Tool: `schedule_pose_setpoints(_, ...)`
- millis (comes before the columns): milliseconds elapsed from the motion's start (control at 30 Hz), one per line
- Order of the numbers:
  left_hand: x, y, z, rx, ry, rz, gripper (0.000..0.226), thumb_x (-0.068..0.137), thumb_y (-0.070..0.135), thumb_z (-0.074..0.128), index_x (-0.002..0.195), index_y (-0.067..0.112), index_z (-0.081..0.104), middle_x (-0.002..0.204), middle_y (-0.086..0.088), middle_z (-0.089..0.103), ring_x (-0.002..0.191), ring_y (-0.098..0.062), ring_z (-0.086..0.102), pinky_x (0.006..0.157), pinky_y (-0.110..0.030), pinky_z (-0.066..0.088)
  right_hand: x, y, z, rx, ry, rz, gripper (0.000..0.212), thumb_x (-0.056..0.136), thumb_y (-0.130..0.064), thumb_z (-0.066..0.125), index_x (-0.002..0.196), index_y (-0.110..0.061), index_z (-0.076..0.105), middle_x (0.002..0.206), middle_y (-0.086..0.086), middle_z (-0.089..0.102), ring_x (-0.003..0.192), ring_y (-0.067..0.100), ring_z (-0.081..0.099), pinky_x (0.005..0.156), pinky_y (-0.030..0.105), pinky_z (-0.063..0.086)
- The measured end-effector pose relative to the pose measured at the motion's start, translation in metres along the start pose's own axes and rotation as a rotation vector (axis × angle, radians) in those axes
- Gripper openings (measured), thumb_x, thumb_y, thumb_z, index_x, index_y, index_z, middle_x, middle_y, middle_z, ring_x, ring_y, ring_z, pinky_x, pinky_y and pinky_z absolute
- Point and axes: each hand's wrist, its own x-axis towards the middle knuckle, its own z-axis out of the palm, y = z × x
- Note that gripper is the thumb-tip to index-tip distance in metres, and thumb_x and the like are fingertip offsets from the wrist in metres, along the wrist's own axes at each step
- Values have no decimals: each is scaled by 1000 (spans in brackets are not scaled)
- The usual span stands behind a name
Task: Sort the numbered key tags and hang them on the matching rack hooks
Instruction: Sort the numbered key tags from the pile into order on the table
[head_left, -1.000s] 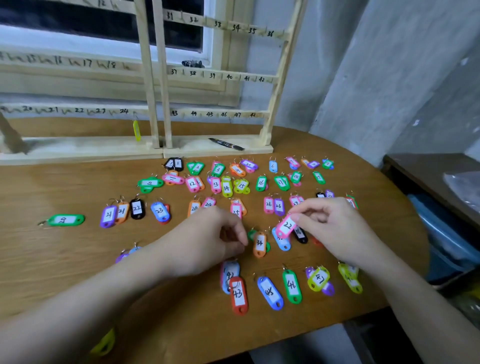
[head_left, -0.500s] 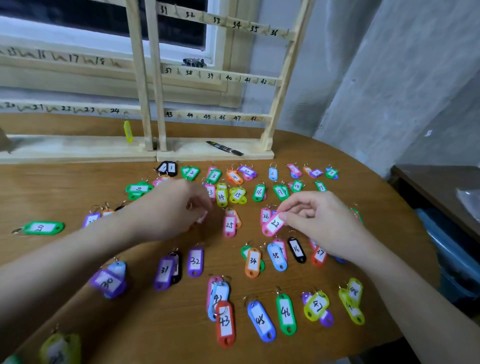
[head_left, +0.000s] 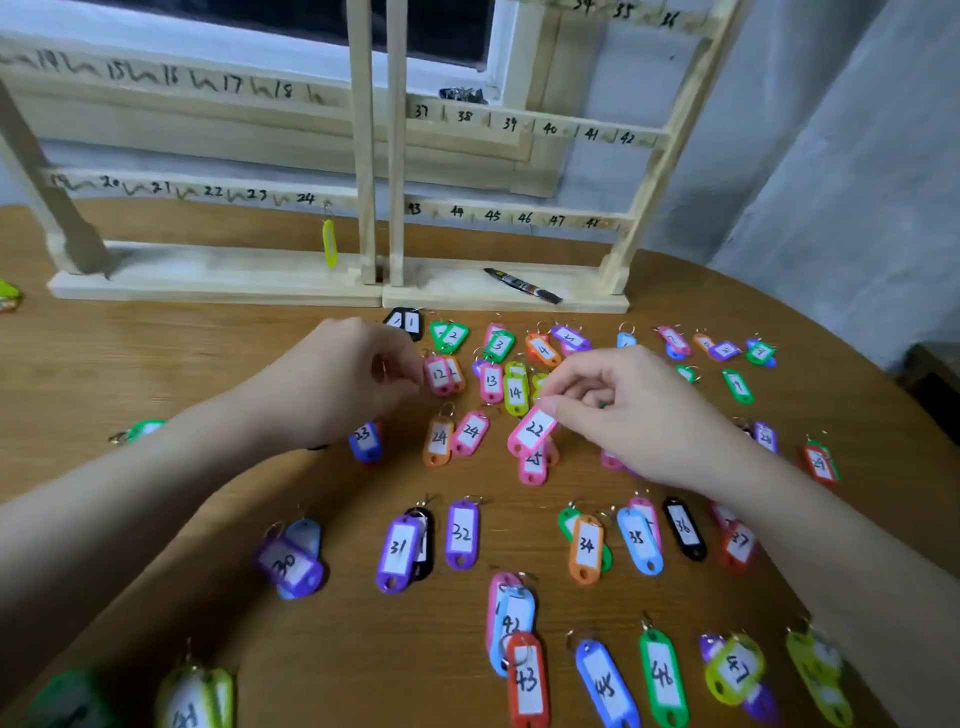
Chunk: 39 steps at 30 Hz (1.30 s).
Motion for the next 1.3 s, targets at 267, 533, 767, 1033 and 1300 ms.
schedule_pose_setpoints(267,-2,-33,-30,-63,94,-83,15,82,13,78,79,26,71,76,8,70,73,-10,62,67,-21,47,26,-23,21,77,-79,-48,6,94,-21,70,92,-20,75,80,-3,72,73,24,67,64,27,52)
schedule_pose_setpoints(533,-26,-81,-47,-77,181,-185,11,84,16,78,79,22,70,75,7,70,73,-6,62,69,-19,46,62,-55,64,115,-168,-112,7,94,-19,70,89,-19,75,75,-2,70,64,14,62,60,25,50)
schedule_pose_setpoints(767,-49,-112,-72,-68,250,-309,7,90,25,72,83,26,69,79,8,69,68,5,59,58,-12,37,90,-87,104,38,-205,-199,11,93,-20,70,83,-20,75,58,-9,60,50,2,47,52,13,37)
schedule_pose_setpoints(1033,-90,-150,-110,-35,425,-368,9,91,16,71,82,16,69,77,-5,66,60,4,53,56,-5,36,102,-103,119,-165,-221,-248,11,92,-26,69,83,-27,74,73,-12,61,69,-7,51,62,13,34)
schedule_pose_setpoints(1300,-152,-206,-137,110,667,-477,7,90,13,70,84,15,67,77,5,65,68,8,55,62,-9,36,129,-163,146,-113,-213,-348,12,93,-25,68,83,-24,75,62,-22,61,66,-7,56,62,6,39)
